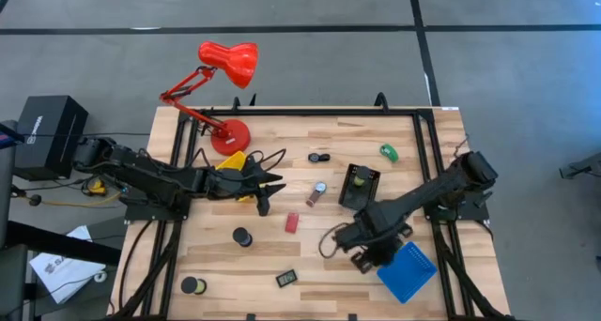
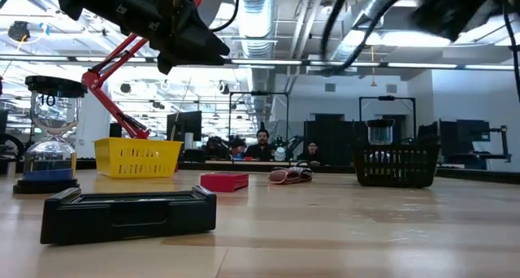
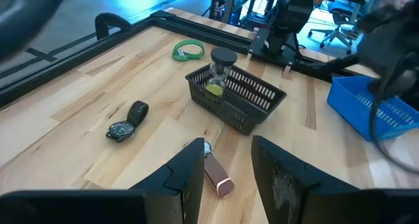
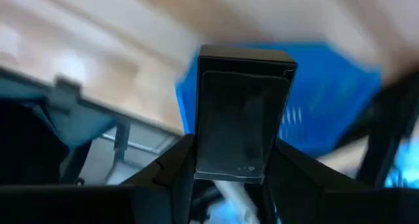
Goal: Pick & Place Office items
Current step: Put the top black digital timer into the blue bin
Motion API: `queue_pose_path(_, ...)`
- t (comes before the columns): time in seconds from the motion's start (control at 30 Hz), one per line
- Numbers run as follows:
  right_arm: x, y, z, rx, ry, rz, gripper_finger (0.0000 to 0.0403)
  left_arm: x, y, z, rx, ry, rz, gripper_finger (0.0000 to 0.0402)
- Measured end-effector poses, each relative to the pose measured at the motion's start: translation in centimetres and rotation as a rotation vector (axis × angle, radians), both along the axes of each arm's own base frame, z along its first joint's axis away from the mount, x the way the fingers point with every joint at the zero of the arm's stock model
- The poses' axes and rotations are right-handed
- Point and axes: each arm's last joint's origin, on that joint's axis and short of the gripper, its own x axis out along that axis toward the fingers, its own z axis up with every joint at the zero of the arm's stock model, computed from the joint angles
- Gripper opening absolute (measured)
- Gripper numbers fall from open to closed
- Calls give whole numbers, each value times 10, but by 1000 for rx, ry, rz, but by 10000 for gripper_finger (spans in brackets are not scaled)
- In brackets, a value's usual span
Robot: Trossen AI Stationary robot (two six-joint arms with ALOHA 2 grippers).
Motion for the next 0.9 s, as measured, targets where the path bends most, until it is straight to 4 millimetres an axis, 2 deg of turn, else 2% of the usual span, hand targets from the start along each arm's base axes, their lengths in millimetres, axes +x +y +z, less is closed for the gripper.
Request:
queue_pose_path(0.07,-17,10,9,-49,77,-24,159,0,-3,0,0,3,-11,122)
queue_pose_path(0.17,-35,31,13,-94,72,-70,154,-1,-6,-1,3,15,-23,122)
queue_pose_path(0.33,-63,50,6,-105,106,-100,147,-1,-7,-2,3,17,-27,122)
queue_pose_path(0.43,-66,57,-6,-76,6,-115,158,-1,-7,-2,3,16,-27,122)
queue_pose_path(0.57,-71,55,-32,-48,-55,-124,162,-1,-7,-2,3,16,-27,122)
queue_pose_path(0.67,-73,50,-49,-52,-70,-115,151,-1,-7,-2,3,17,-27,122)
queue_pose_path(0.8,-74,44,-59,-54,-83,-80,148,-1,-7,-2,3,17,-27,122)
queue_pose_path(0.9,-74,40,-62,-60,-84,-76,173,-1,-7,-2,3,17,-27,122)
